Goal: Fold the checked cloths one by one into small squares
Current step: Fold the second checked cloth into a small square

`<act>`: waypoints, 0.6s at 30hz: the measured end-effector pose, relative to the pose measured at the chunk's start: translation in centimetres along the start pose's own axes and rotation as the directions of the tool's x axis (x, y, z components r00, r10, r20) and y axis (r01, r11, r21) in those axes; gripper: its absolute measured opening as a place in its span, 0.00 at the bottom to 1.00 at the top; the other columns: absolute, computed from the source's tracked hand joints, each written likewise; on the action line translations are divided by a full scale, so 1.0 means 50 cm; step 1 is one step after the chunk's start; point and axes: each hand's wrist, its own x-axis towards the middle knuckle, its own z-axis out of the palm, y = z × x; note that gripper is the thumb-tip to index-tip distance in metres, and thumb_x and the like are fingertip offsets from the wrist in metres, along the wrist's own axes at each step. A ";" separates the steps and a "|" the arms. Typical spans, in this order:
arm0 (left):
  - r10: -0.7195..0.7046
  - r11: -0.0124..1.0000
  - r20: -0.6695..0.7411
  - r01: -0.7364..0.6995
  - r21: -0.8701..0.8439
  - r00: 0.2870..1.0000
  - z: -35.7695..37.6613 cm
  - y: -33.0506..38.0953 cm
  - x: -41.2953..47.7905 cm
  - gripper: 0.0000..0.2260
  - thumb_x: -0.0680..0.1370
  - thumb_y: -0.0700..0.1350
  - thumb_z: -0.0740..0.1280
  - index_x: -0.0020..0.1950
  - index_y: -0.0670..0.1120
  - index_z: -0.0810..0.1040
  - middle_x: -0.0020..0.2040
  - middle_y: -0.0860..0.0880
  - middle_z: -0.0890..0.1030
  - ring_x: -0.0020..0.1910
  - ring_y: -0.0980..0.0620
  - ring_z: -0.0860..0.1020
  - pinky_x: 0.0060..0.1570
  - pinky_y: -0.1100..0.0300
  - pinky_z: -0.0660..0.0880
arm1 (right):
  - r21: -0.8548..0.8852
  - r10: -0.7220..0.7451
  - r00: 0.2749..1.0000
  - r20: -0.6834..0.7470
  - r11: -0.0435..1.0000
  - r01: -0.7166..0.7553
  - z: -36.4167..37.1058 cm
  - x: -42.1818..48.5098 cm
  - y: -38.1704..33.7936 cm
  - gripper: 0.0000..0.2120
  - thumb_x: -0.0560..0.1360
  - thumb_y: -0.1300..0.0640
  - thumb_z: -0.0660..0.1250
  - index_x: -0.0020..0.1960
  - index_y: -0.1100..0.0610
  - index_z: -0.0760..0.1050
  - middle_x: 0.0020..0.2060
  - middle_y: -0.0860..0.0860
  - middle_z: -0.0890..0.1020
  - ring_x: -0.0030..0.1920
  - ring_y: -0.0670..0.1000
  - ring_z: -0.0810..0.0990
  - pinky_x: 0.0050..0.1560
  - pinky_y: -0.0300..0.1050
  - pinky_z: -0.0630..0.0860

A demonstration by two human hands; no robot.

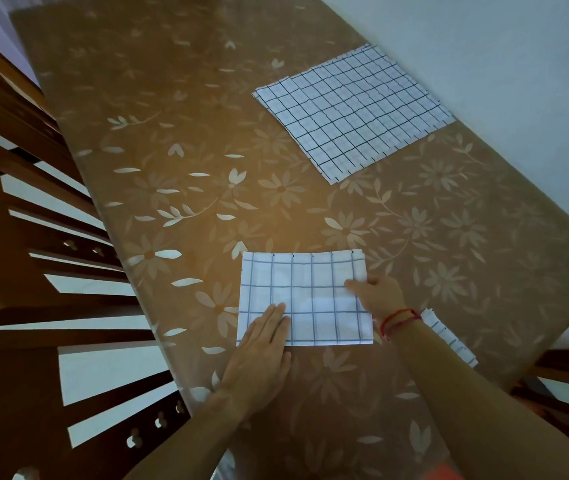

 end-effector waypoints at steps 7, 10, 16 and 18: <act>0.039 0.998 -0.086 -0.044 -0.052 0.996 -0.004 0.014 -0.006 0.27 0.79 0.52 0.52 0.77 0.43 0.61 0.77 0.47 0.61 0.76 0.50 0.59 0.71 0.51 0.62 | 0.165 -0.014 0.992 -0.123 0.986 0.034 0.005 -0.033 0.026 0.07 0.72 0.61 0.72 0.36 0.55 0.79 0.34 0.54 0.80 0.40 0.56 0.80 0.44 0.50 0.79; 0.075 0.996 -0.103 -0.080 -0.036 0.992 -0.003 0.021 -0.007 0.28 0.79 0.52 0.53 0.78 0.43 0.58 0.78 0.47 0.58 0.77 0.50 0.55 0.72 0.51 0.60 | 0.298 0.074 0.979 -0.191 0.954 -0.014 0.010 -0.055 0.040 0.07 0.72 0.62 0.72 0.40 0.66 0.78 0.38 0.61 0.82 0.44 0.64 0.81 0.47 0.55 0.79; 0.076 0.997 -0.114 -0.077 -0.006 0.991 0.002 0.020 -0.012 0.28 0.79 0.53 0.54 0.77 0.43 0.60 0.78 0.44 0.60 0.77 0.47 0.56 0.71 0.49 0.60 | 0.632 0.304 0.947 0.106 0.715 -0.300 0.031 -0.132 0.061 0.08 0.74 0.67 0.67 0.52 0.60 0.78 0.44 0.56 0.82 0.43 0.56 0.81 0.48 0.60 0.81; 0.076 0.997 -0.142 -0.075 0.014 0.987 0.003 0.012 -0.015 0.26 0.79 0.51 0.58 0.75 0.42 0.64 0.75 0.42 0.66 0.75 0.45 0.63 0.68 0.49 0.62 | 0.712 0.294 0.921 0.256 0.587 -0.386 0.038 -0.162 0.074 0.13 0.74 0.68 0.66 0.58 0.61 0.77 0.49 0.58 0.84 0.48 0.59 0.83 0.42 0.57 0.82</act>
